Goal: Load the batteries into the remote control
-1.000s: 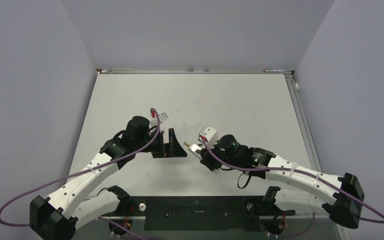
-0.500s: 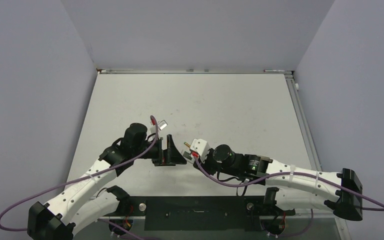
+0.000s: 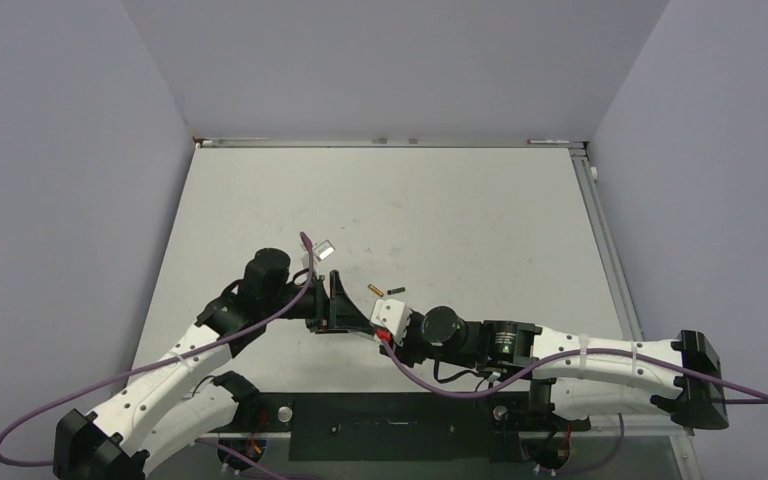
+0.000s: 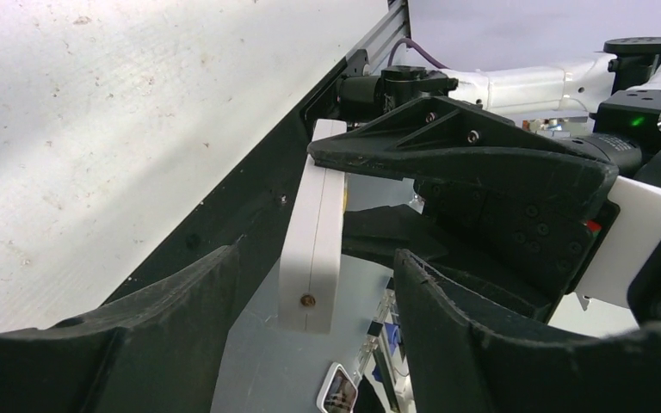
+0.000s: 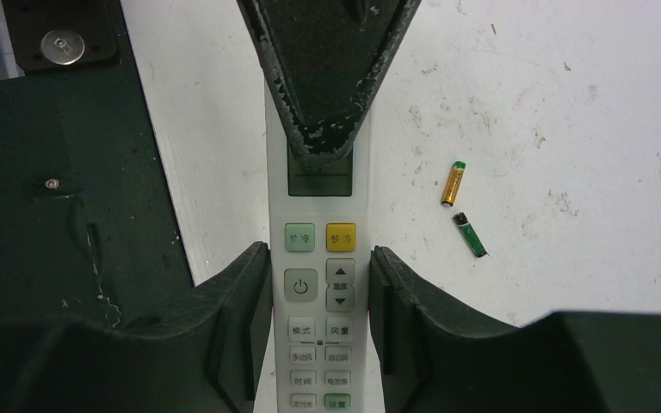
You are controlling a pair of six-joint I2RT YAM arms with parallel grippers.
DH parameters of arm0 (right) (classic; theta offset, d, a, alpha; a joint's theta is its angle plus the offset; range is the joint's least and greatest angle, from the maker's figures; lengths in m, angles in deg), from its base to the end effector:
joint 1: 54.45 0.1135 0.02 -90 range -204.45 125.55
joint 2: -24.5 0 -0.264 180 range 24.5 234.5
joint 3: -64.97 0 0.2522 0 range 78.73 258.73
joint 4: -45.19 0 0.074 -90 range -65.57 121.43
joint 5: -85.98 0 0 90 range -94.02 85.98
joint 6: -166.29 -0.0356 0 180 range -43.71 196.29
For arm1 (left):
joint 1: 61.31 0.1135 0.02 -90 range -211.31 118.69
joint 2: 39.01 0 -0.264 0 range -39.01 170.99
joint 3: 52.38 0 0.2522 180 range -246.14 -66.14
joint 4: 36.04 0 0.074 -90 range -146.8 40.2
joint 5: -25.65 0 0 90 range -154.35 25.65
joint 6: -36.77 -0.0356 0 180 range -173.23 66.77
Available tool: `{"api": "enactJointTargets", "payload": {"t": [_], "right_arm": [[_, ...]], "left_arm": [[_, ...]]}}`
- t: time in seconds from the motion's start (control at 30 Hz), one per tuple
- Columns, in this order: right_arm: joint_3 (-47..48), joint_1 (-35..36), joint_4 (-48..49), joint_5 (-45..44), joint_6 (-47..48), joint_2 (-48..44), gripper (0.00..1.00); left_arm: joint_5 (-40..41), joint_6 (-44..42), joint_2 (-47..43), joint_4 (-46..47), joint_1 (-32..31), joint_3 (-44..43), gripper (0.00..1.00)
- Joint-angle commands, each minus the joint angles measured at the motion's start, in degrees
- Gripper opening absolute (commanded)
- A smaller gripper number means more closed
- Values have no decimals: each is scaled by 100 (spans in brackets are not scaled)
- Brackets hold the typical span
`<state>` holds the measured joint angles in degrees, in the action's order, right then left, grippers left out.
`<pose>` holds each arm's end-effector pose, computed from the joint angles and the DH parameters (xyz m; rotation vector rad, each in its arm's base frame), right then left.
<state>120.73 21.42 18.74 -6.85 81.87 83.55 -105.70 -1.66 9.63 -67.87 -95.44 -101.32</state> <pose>0.0581 0.2237 0.2711 -1.3887 1.6607 0.6794 0.1388 -0.1225 0.2603 0.1359 2.4269 -1.5632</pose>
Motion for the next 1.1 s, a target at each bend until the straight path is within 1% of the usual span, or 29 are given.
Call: {"api": "enactJointTargets", "payload": {"t": [0.0,0.13,0.37,0.47,0.5,0.53,0.57,0.6,0.63,0.7,0.8,0.87,1.07], "right_arm": [[274,90,412,-267,84,-42,9],[286,130,437,-308,92,-35,9],[360,207,428,-340,119,15,9],[389,250,399,-321,128,54,9],[398,261,405,-322,137,61,9],[405,283,413,-322,147,75,9],[406,290,413,-334,153,89,9],[413,307,404,-352,165,97,9],[419,317,396,-375,184,119,10],[436,353,346,-432,211,148,15],[449,443,260,-563,252,185,32],[475,533,210,-746,300,201,40],[511,875,185,-1480,464,205,53]], "left_arm": [[-217,106,-122,397,29,69,61],[-268,110,-136,424,29,122,55],[-352,140,-127,534,29,186,40],[-410,183,-127,609,29,208,32],[-424,198,-127,636,29,213,28],[-435,208,-127,656,29,213,22],[-444,224,-127,677,29,221,13],[-445,241,-134,695,29,228,2],[-453,266,-140,731,29,243,0],[-458,327,-159,772,29,272,0],[-436,422,-171,741,38,295,0],[-435,518,-177,759,59,317,0],[-426,705,-260,770,138,319,0]]}}
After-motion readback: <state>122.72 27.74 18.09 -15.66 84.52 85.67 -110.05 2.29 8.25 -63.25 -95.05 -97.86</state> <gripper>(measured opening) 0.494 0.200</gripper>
